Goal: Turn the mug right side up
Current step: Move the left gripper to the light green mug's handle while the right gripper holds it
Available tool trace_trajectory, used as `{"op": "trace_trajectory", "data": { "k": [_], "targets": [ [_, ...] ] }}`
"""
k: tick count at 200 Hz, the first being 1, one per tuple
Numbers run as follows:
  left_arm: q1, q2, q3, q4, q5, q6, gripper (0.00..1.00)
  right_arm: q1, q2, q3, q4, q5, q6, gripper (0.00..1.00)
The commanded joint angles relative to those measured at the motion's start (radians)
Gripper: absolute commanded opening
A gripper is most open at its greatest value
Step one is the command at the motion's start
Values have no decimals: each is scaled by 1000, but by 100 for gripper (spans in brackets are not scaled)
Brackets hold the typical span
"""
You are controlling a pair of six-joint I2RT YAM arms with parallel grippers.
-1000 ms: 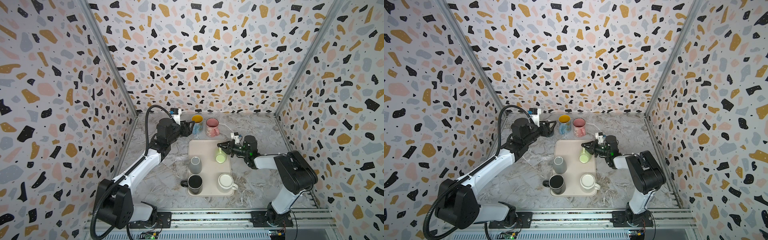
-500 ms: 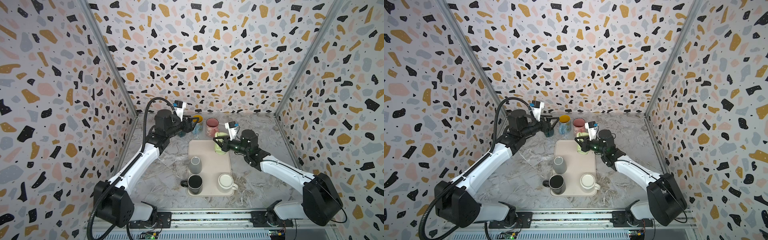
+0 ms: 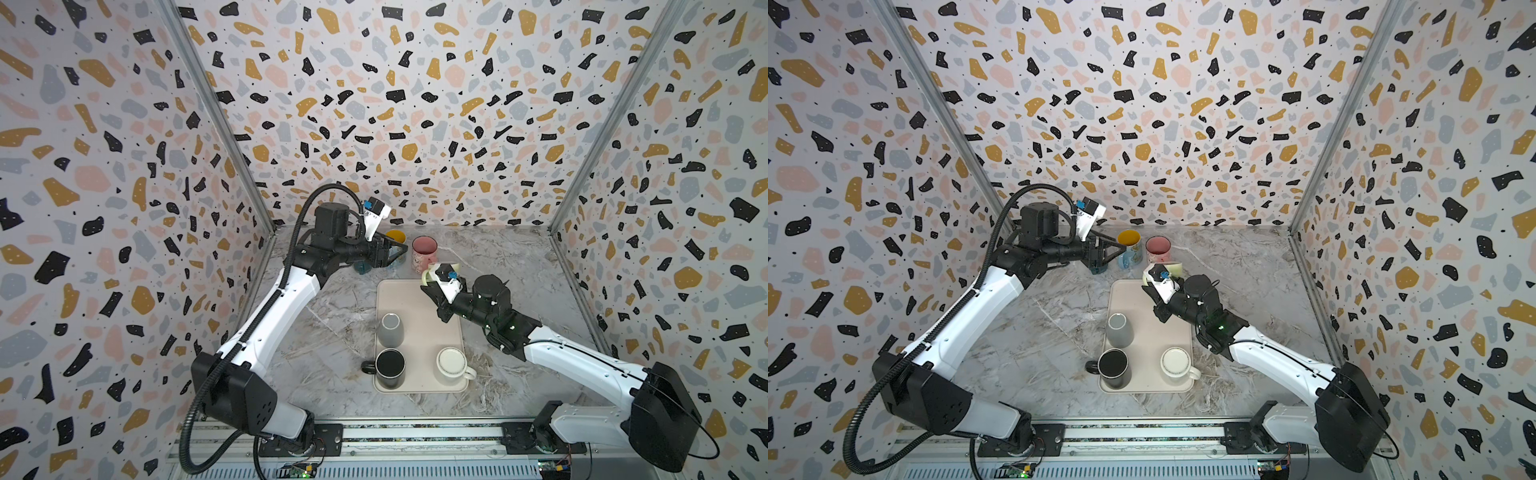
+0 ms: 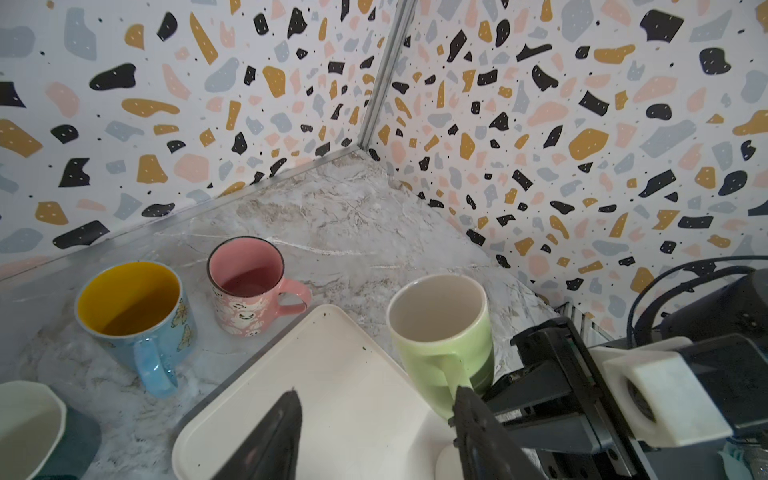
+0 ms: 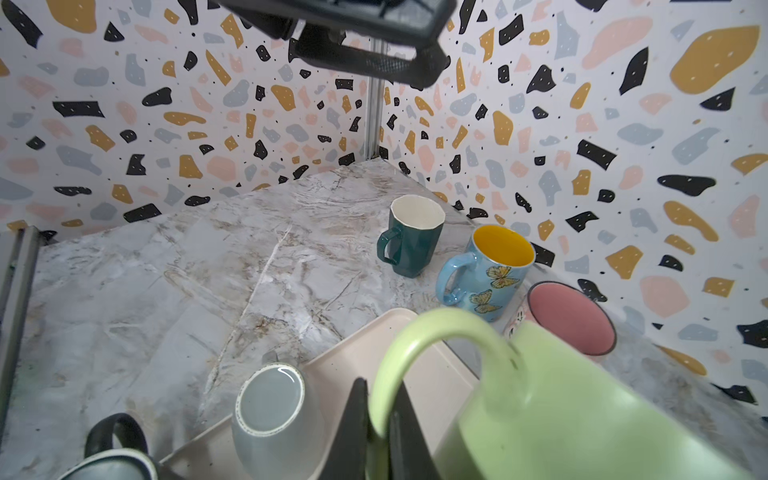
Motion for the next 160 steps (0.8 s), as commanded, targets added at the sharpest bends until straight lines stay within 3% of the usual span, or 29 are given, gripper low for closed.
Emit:
{"op": "trace_trajectory", "data": {
  "k": [1, 58, 160],
  "targets": [
    [-21, 10, 63, -135, 0, 89, 59, 13, -43, 22, 118, 39, -136, 0],
    [-121, 73, 166, -333, -101, 203, 59, 33, -26, 37, 129, 24, -191, 0],
    [-184, 150, 222, -394, -160, 223, 59, 63, -18, 43, 126, 21, -225, 0]
  ]
}}
